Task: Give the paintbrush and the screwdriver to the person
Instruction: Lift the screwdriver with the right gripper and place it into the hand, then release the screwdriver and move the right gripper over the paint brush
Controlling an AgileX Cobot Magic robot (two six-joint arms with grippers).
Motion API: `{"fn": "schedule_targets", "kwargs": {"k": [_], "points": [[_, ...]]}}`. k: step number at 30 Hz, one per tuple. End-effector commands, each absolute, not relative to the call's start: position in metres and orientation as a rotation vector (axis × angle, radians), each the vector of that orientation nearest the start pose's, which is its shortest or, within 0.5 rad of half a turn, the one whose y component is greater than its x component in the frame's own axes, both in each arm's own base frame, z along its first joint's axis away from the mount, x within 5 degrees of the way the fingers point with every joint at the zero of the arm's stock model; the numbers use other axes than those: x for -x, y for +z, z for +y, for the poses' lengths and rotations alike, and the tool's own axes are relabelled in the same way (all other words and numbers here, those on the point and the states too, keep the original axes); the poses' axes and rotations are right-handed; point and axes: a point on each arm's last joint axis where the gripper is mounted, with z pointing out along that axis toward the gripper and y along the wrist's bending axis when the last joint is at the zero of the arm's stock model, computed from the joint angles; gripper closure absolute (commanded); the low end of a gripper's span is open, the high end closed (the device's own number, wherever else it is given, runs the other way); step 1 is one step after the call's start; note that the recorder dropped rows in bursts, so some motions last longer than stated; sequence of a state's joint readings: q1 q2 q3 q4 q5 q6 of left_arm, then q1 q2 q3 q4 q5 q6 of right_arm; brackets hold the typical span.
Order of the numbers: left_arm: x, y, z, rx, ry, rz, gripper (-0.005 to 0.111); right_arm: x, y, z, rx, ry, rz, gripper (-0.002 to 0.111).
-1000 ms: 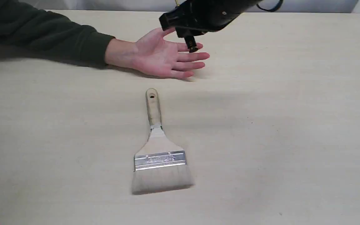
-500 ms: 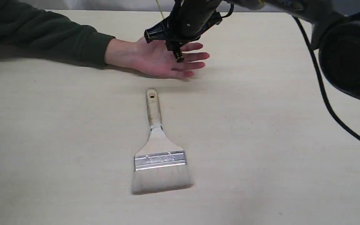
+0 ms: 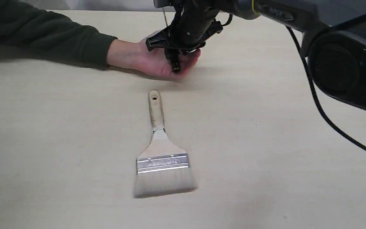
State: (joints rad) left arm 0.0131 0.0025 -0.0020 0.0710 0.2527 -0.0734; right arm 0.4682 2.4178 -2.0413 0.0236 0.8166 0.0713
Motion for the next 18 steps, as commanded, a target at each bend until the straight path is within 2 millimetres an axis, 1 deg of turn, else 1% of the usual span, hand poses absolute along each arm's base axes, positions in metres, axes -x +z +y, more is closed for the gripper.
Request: {"fn": "schedule_targets", "kwargs": {"k": [1, 6, 8, 10, 11, 13, 18], "points": [[-0.055, 0.191, 0.002, 0.030, 0.017, 1.732, 0.107, -0.468, 0.170, 0.235, 0.490, 0.188, 2.607, 0.053], [-0.055, 0.191, 0.002, 0.030, 0.017, 1.732, 0.107, -0.462, 0.204, 0.231, 0.502, 0.186, 2.565, 0.054], [-0.055, 0.191, 0.002, 0.030, 0.017, 1.732, 0.107, -0.456, 0.222, 0.228, 0.528, 0.179, 2.554, 0.054], [-0.055, 0.191, 0.002, 0.030, 0.017, 1.732, 0.107, -0.450, 0.234, 0.226, 0.543, 0.183, 2.558, 0.054], [-0.055, 0.191, 0.002, 0.030, 0.017, 1.732, 0.107, -0.446, 0.236, 0.225, 0.558, 0.191, 2.568, 0.054], [-0.055, 0.191, 0.002, 0.030, 0.017, 1.732, 0.107, -0.438, 0.235, 0.224, 0.586, 0.220, 2.593, 0.054], [-0.055, 0.190, 0.002, 0.031, 0.015, 1.735, 0.107, -0.412, 0.223, 0.224, 0.651, 0.343, 2.674, 0.054]]}}
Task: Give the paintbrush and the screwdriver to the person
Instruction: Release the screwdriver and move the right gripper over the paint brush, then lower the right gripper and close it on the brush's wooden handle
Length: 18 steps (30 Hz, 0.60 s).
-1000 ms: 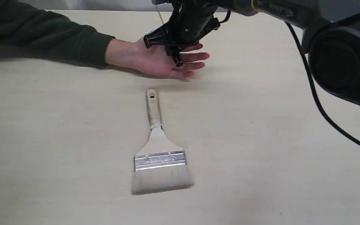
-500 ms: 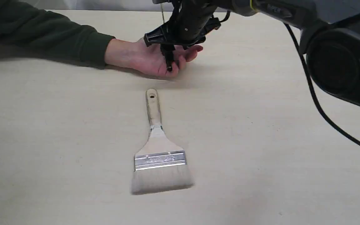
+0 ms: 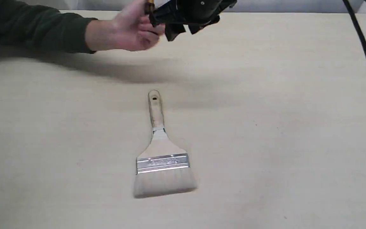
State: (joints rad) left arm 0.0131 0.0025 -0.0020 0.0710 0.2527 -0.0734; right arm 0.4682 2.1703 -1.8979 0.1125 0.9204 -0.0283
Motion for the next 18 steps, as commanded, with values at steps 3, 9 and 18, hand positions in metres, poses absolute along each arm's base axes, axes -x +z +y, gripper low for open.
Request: {"fn": "schedule_targets", "kwargs": {"k": [3, 9, 18], "points": [[-0.055, 0.190, 0.002, 0.031, 0.015, 1.735, 0.107, -0.396, 0.211, 0.229, 0.702, 0.397, 2.725, 0.054], [-0.055, 0.190, 0.002, 0.031, 0.015, 1.735, 0.107, -0.369, 0.181, 0.245, 0.812, 0.376, 2.806, 0.054], [-0.055, 0.190, 0.002, 0.031, 0.015, 1.735, 0.107, -0.357, 0.157, 0.261, 0.830, 0.380, 2.902, 0.053]]}}
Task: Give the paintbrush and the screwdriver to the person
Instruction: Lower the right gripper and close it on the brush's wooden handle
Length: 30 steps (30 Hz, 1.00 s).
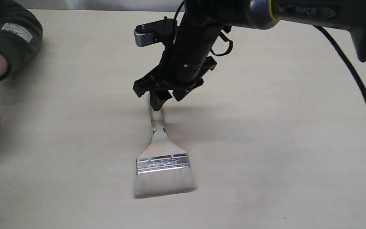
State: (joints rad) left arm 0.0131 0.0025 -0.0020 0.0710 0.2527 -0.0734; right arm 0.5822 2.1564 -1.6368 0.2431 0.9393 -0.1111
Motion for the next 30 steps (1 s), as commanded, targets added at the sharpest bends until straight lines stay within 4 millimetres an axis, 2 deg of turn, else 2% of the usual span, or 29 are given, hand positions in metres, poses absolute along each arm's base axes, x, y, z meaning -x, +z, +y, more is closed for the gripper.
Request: {"fn": "schedule_targets", "kwargs": {"k": [1, 9, 12, 22, 30], "points": [[-0.055, 0.190, 0.002, 0.031, 0.015, 1.735, 0.107, -0.356, 0.154, 0.262, 0.830, 0.372, 2.917, 0.053], [-0.055, 0.191, 0.002, 0.030, 0.016, 1.730, 0.107, -0.342, 0.135, 0.278, 0.902, 0.355, 2.964, 0.053], [-0.055, 0.191, 0.002, 0.029, 0.018, 1.732, 0.107, -0.338, 0.135, 0.283, 0.892, 0.347, 2.972, 0.053], [-0.055, 0.191, 0.002, 0.029, 0.018, 1.732, 0.107, -0.333, 0.132, 0.277, 0.854, 0.298, 3.061, 0.053], [-0.055, 0.191, 0.002, 0.029, 0.018, 1.732, 0.107, -0.326, 0.132, 0.289, 0.873, 0.288, 3.028, 0.053]]}}
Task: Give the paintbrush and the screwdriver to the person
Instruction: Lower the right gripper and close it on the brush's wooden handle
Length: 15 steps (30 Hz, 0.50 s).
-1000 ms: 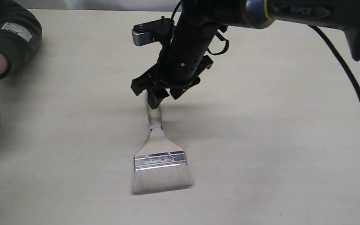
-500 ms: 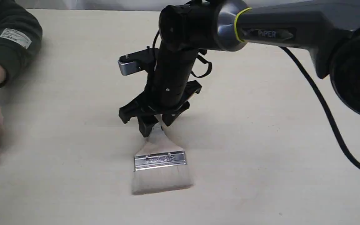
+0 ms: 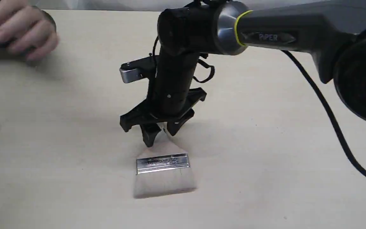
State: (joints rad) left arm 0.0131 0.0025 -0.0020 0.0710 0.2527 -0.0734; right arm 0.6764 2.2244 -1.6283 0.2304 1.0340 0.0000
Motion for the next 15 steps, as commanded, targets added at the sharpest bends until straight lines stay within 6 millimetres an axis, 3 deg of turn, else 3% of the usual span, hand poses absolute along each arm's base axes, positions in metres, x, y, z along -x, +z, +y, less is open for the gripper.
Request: {"fn": "schedule_targets", "kwargs": {"k": [1, 8, 15], "points": [[-0.055, 0.191, 0.002, 0.029, 0.018, 1.732, 0.107, -0.326, 0.132, 0.290, 0.874, 0.286, 3.027, 0.053], [-0.055, 0.190, 0.002, 0.031, 0.015, 1.735, 0.107, -0.326, 0.124, 0.289, 0.820, 0.226, 3.056, 0.053], [-0.055, 0.190, 0.002, 0.031, 0.015, 1.735, 0.107, -0.325, 0.093, 0.287, 0.821, 0.128, 3.124, 0.053]]}}
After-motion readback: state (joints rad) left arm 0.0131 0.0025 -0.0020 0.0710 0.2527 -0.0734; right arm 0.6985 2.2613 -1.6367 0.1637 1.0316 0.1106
